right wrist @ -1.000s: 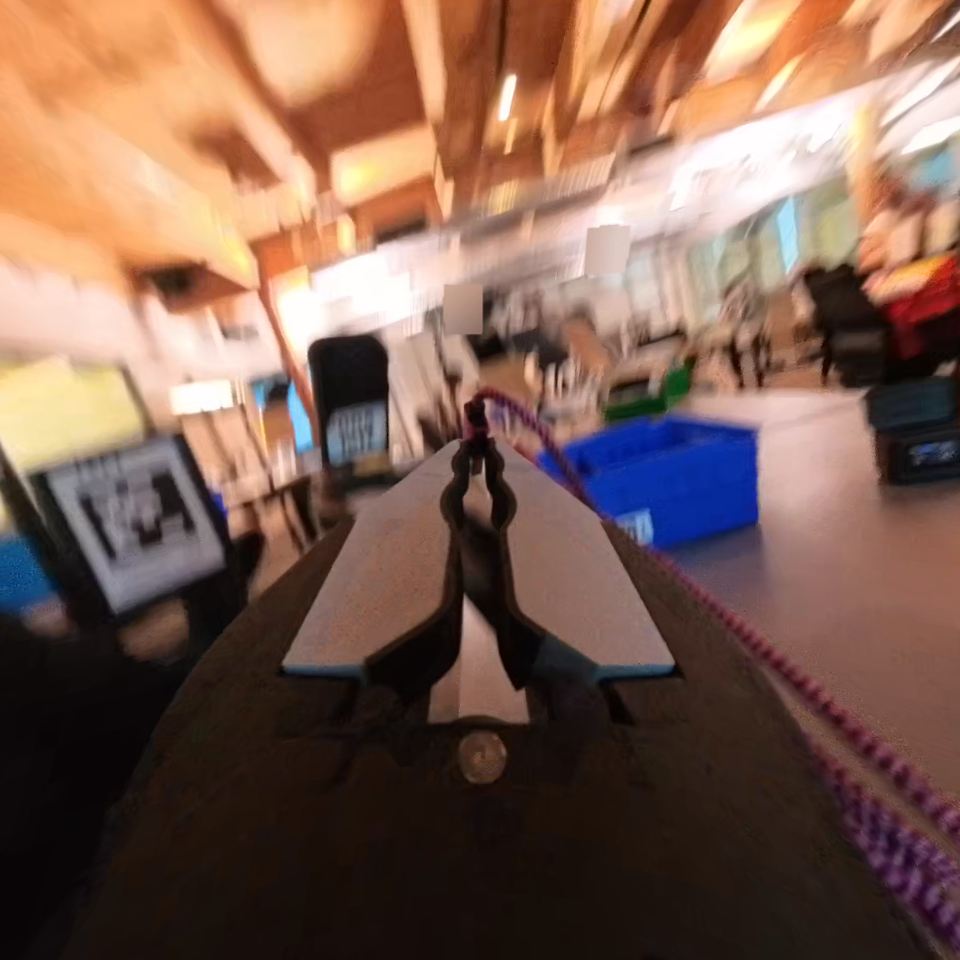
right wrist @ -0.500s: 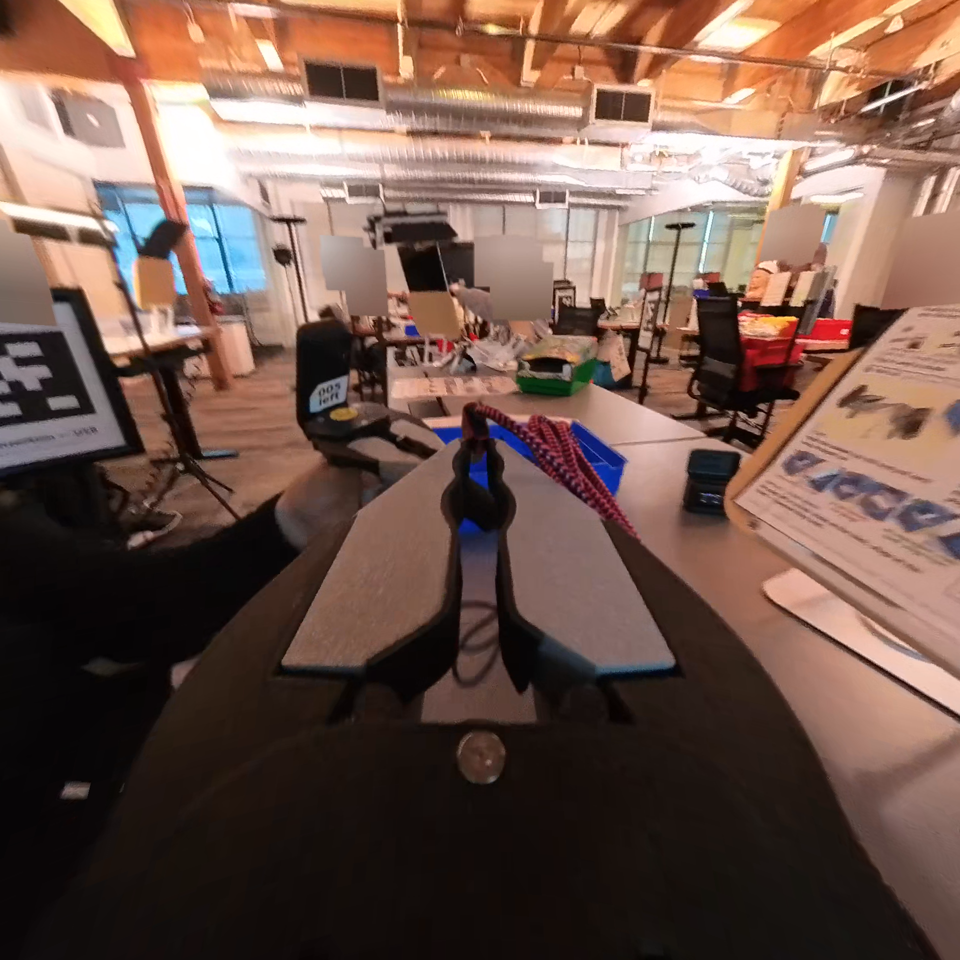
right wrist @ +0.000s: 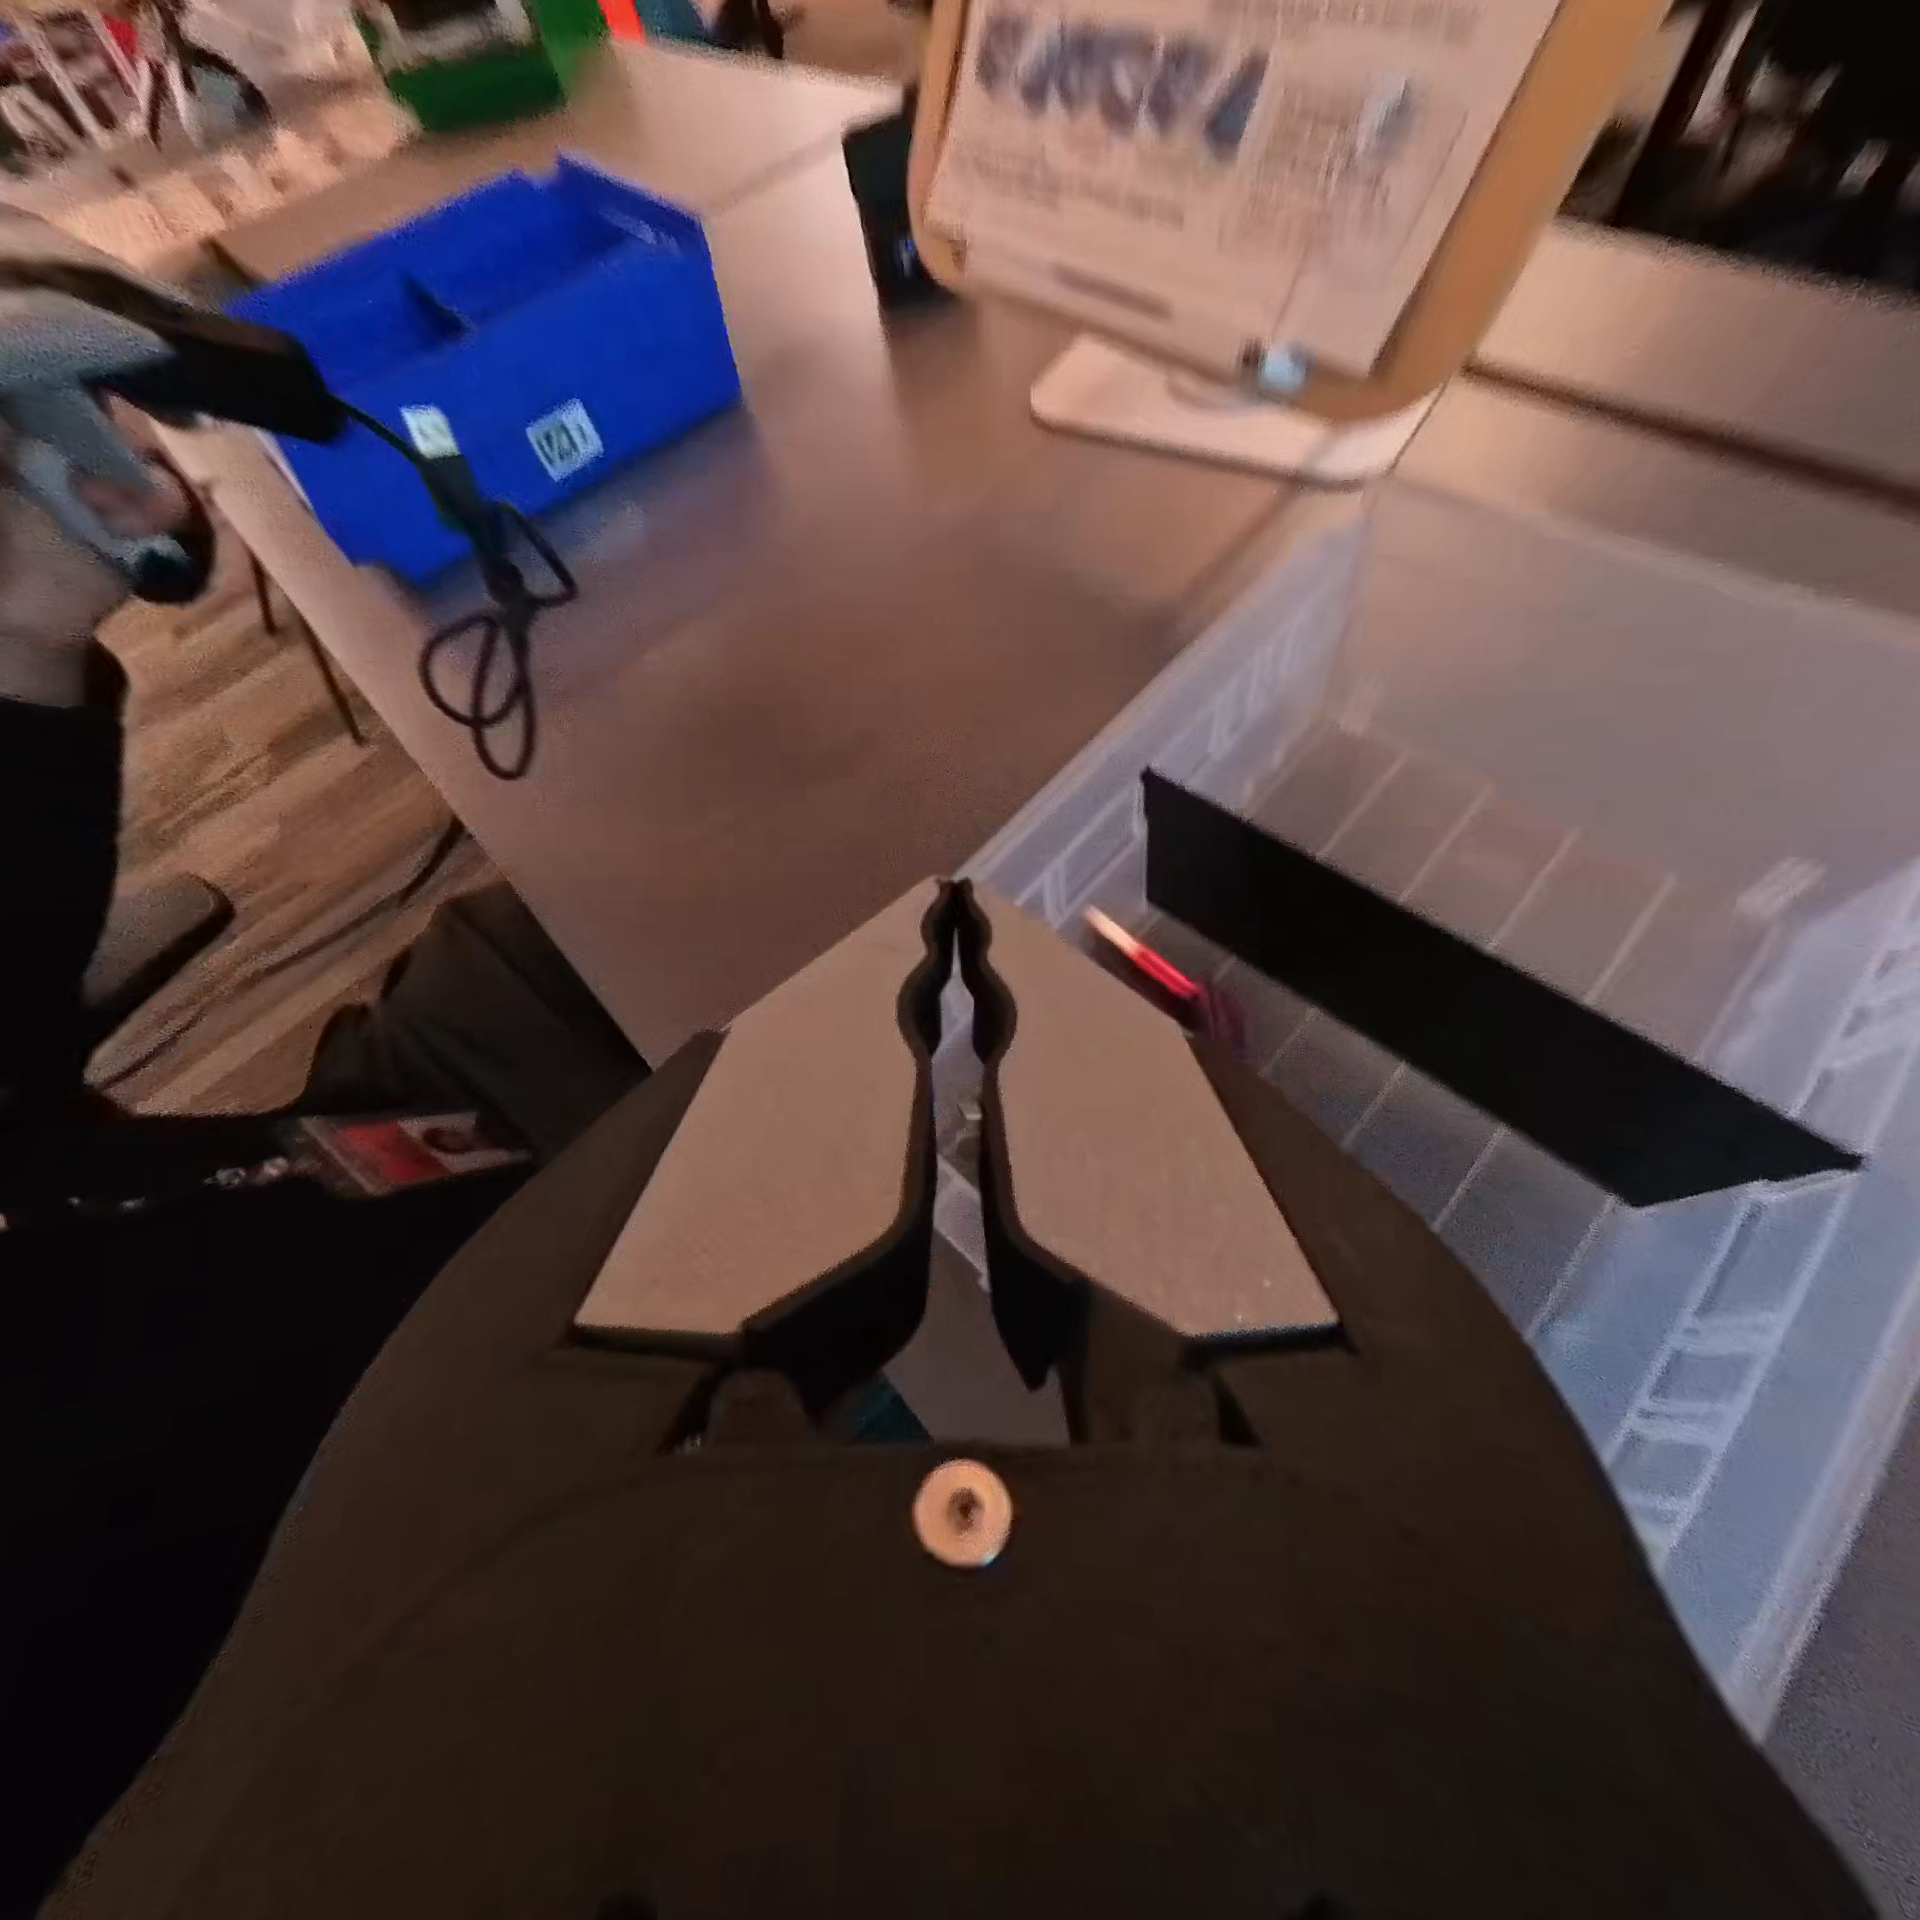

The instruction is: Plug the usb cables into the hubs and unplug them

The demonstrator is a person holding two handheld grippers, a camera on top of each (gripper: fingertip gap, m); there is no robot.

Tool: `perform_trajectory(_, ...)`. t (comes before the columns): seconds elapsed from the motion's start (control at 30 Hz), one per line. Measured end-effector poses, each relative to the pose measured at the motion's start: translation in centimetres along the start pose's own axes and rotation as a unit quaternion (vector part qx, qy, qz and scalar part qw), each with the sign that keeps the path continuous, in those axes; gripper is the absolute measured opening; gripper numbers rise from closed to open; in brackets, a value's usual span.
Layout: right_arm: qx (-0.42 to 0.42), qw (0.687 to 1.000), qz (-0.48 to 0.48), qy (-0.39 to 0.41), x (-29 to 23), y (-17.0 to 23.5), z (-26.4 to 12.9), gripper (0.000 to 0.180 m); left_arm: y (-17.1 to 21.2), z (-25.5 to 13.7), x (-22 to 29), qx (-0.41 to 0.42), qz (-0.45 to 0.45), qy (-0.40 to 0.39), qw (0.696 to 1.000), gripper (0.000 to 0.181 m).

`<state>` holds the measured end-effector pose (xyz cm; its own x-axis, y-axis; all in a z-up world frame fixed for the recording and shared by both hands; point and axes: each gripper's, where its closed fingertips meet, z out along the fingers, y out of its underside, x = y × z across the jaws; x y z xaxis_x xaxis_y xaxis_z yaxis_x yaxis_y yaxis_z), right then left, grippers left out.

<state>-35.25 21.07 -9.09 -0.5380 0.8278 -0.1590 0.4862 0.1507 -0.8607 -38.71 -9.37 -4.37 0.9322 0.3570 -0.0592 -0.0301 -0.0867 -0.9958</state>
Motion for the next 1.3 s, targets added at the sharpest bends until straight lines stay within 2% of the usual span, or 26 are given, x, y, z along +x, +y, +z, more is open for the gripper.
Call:
perform_trajectory(0.17, -0.048, 0.993, 0.089, 0.061, 7.2, 4.6, 5.4, 0.000, 0.3, 1.4, -0.2, -0.029, 0.065, -0.028, 0.997, 0.007)
perform_trajectory(0.23, -0.080, 0.990, 0.110, 0.044, 7.3, 6.1, 6.2, 0.000, 0.3, 2.1, 0.0, -0.031, 0.083, -0.026, 0.996, 0.007)
perform_trajectory(0.33, -0.092, 0.988, 0.121, 0.032, 5.7, 5.5, 4.5, 0.000, 0.0, 2.8, -0.1, -0.022, 0.086, -0.016, 0.996, 0.008)
perform_trajectory(0.43, -0.028, 0.993, 0.085, 0.082, 5.6, 3.0, 1.4, 0.002, 0.0, 3.2, -0.3, -0.017, 0.072, 0.003, 0.997, 0.007)
perform_trajectory(0.53, 0.053, 0.990, 0.040, 0.127, 5.0, -0.2, -1.6, 0.021, -0.2, 3.1, -0.9, -0.011, 0.068, 0.004, 0.998, 0.007)
perform_trajectory(0.63, 0.159, 0.984, -0.022, 0.077, 0.7, -4.5, -3.2, 0.035, -1.0, 2.7, -0.2, 0.006, 0.062, 0.035, 0.997, 0.008)
perform_trajectory(0.77, 0.261, 0.952, -0.135, -0.084, -9.7, -8.6, -2.2, 0.040, -1.4, 2.2, 3.7, 0.012, 0.070, 0.145, 0.987, 0.008)
perform_trajectory(0.83, 0.261, 0.937, -0.180, -0.146, -14.6, -8.9, -0.2, 0.046, -1.4, 2.2, 4.7, 0.015, 0.074, 0.160, 0.984, 0.008)
perform_trajectory(0.97, 0.184, 0.934, -0.219, -0.215, -21.1, -7.3, 6.4, 0.064, -0.8, 2.0, 6.4, 0.010, 0.067, 0.185, 0.980, 0.008)
perform_trajectory(1.07, 0.106, 0.936, -0.250, -0.223, -23.2, -5.1, 11.4, 0.060, -0.2, 1.9, 7.0, -0.002, 0.072, 0.182, 0.981, 0.008)
perform_trajectory(1.13, 0.065, 0.933, -0.285, -0.212, -23.5, -3.8, 13.5, 0.029, 0.3, 1.3, 7.5, -0.016, 0.074, 0.185, 0.980, 0.008)
perform_trajectory(1.17, 0.068, 0.928, -0.303, -0.205, -23.5, -3.8, 13.9, 0.016, 0.4, 1.0, 7.4, -0.024, 0.076, 0.179, 0.981, 0.008)
perform_trajectory(1.23, 0.064, 0.920, -0.308, -0.233, -23.9, -3.8, 13.5, 0.012, 0.4, 0.3, 7.3, -0.031, 0.069, 0.171, 0.982, 0.016)
perform_trajectory(1.3, 0.064, 0.929, -0.300, -0.207, -22.1, -4.9, 13.1, 0.012, 0.6, -0.5, 4.8, -0.060, 0.064, 0.106, 0.990, 0.026)
